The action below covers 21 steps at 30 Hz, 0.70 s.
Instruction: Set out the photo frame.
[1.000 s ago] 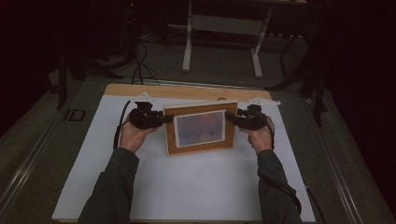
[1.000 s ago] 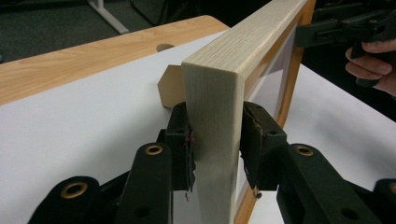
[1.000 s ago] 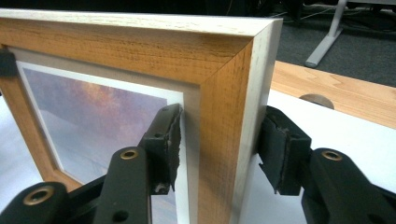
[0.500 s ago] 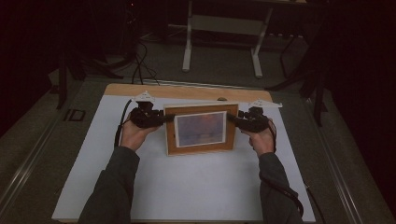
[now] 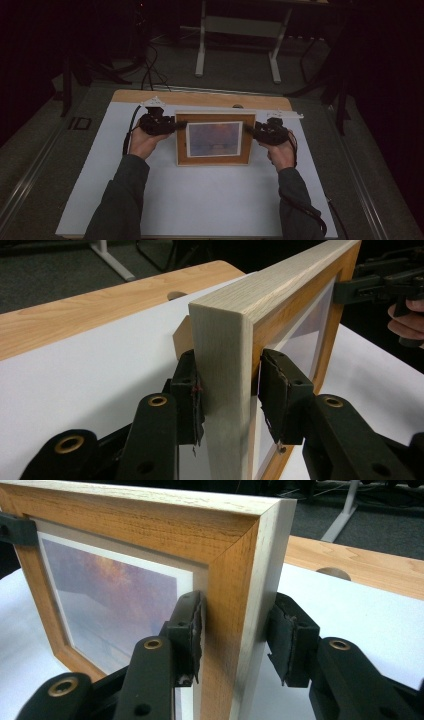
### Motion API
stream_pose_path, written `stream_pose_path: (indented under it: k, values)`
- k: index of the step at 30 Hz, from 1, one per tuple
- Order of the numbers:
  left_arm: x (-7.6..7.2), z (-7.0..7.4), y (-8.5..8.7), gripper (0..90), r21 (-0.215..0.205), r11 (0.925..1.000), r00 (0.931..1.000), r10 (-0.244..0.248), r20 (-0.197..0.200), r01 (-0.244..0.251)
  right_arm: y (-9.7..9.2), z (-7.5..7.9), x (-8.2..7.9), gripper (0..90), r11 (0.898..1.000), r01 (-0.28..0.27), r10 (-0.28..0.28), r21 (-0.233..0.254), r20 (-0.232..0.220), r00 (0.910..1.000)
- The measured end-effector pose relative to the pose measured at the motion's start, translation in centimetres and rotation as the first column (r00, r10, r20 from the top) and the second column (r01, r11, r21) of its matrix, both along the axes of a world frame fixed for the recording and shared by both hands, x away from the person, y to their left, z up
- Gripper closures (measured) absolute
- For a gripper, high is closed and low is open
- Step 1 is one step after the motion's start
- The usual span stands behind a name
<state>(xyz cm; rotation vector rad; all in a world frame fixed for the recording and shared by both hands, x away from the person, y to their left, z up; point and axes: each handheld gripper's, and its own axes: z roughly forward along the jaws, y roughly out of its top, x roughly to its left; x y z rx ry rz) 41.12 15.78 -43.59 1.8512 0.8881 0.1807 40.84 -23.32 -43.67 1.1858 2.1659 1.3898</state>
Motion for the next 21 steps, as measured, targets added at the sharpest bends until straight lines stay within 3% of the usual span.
stream_pose_path:
  k: [21]
  values:
    - [0.00,-0.10,-0.06,61.3,-0.021,0.9997,0.9999,0.012,-0.009,-0.013,-0.16,-0.11,-0.80,60.7,1.000,0.005,-0.005,0.013,-0.003,1.0000]
